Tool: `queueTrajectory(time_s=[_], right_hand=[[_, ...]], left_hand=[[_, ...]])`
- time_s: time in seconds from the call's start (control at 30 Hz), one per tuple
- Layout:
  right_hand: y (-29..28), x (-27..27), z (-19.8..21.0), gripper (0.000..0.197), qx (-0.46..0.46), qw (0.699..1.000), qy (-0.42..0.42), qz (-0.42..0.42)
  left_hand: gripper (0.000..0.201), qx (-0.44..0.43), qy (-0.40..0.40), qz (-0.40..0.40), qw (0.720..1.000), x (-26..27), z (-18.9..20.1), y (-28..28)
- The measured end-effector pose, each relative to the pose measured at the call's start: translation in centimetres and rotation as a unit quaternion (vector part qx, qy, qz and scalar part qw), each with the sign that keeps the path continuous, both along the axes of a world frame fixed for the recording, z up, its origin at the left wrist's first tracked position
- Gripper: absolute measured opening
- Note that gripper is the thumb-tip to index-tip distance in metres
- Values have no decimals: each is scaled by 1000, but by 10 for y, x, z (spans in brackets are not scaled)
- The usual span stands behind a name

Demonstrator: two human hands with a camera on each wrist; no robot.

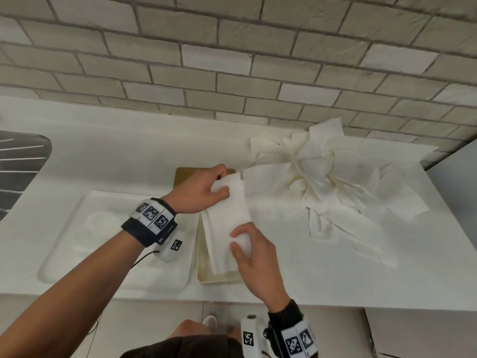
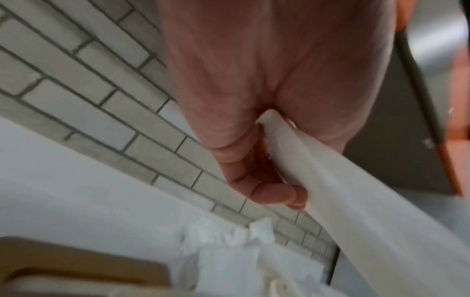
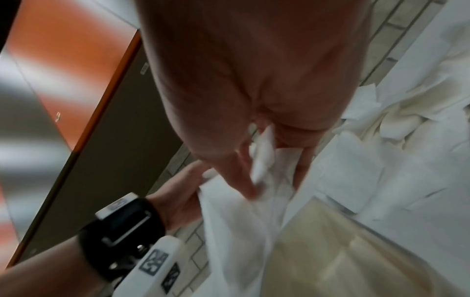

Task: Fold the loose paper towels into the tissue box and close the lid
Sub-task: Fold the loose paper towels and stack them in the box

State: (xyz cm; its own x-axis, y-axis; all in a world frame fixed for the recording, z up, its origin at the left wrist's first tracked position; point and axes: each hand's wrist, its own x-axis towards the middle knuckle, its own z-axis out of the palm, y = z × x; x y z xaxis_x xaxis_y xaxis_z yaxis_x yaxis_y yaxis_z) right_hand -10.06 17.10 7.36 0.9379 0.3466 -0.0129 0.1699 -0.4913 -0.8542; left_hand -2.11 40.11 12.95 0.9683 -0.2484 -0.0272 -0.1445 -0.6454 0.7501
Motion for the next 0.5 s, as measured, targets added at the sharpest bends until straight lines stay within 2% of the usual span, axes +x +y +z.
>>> queueTrajectory(time_s=[0.13, 0.27, 0.33, 0.37, 0.4, 0.43, 0.5], right_hand=[[21, 6, -36, 21, -135, 986, 95, 3], [46, 18, -54, 36, -250, 956, 144, 59], [51, 16, -50, 37, -242, 958, 150, 41], [55, 18, -46, 35, -234, 954, 185, 42], [58, 21, -47, 34, -257, 945, 194, 54], [58, 23, -48, 35, -283, 938, 187, 72], [47, 23, -43, 43, -305, 936, 152, 88]], left_hand=[[18, 53, 59, -27, 997, 15, -45, 6], [21, 106, -31, -9, 994, 8, -65, 3], [16, 142, -36, -36, 989, -1, -71, -3], [13, 201, -9, -72, 977, -5, -73, -8], [17, 282, 15, -108, 953, -10, -77, -15], [33, 370, 29, -141, 918, -14, -84, -22], [79, 510, 63, -180, 839, -20, -99, -34]])
